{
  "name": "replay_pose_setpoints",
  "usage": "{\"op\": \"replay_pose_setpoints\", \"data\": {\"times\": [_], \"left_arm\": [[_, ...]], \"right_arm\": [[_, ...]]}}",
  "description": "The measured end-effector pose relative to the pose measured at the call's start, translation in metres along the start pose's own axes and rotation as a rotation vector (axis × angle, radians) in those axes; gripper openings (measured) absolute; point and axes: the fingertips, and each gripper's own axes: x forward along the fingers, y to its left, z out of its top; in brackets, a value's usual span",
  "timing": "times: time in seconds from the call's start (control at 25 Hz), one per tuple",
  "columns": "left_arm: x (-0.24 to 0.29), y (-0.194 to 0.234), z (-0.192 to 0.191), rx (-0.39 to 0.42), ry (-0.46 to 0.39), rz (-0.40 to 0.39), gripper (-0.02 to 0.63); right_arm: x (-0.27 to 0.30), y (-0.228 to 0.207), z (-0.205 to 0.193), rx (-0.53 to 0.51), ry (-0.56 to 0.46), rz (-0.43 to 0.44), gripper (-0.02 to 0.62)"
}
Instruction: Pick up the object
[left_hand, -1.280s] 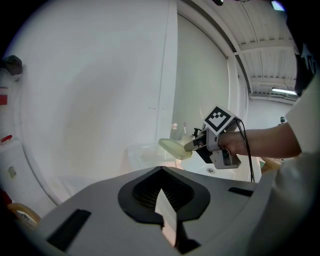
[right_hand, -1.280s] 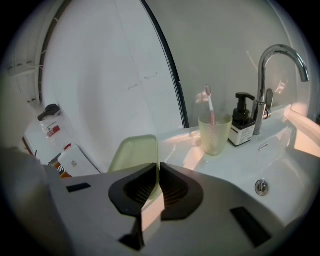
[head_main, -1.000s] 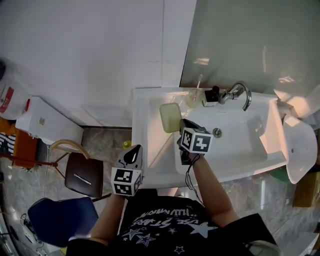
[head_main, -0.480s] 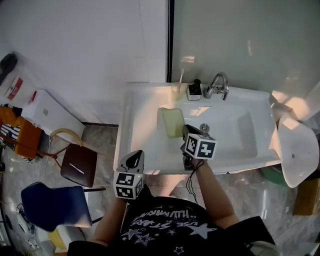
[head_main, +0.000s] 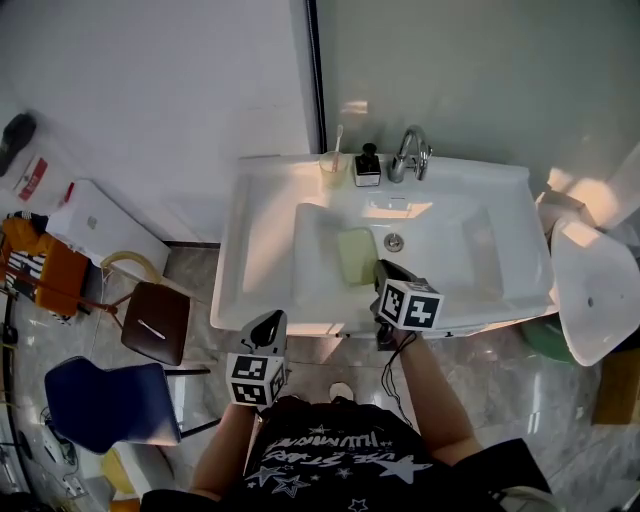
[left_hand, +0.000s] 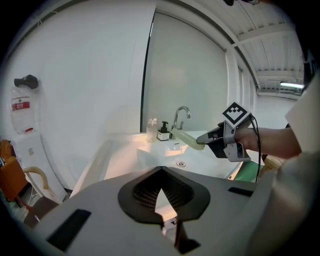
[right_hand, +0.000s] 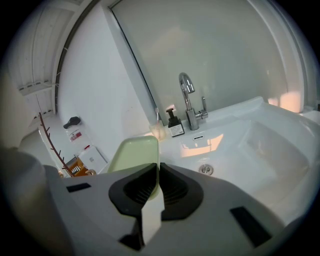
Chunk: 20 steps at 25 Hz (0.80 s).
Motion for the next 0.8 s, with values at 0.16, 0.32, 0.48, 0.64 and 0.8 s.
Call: {"op": "replay_pose_setpoints", "data": {"times": [0.16,0.32,0.48,0.64,0.8], "left_arm": [[-0.001,-0.009,-0.005,0.015,-0.001,-0.019,0.015],[-0.011,-0.015,-0.014,0.016,0.001,-0.04,0.015],[-0.031,-0.024,-0.026,0.005,0.007,-0.063,0.015],[-0.053,-0.035,-0.038,0.015,0.007,-0.091,0.015],[-0.078,-0.05,-0.043,0.011,0.006,-0.11,0.015]], "right_arm": [[-0.014,-0.014,-0.007,-0.001,-0.011,-0.032,0.031],[-0.031,-0.015,-0.019,-0.019,-0.01,-0.065,0.031],[-0.053,-0.01,-0.033,-0.025,-0.01,-0.082,0.029],[-0.081,-0.004,-0.046,-0.026,-0.019,-0.103,0.029],[-0.111,-0.003,-0.063,-0.014,-0.034,-0.123,0.029]]}}
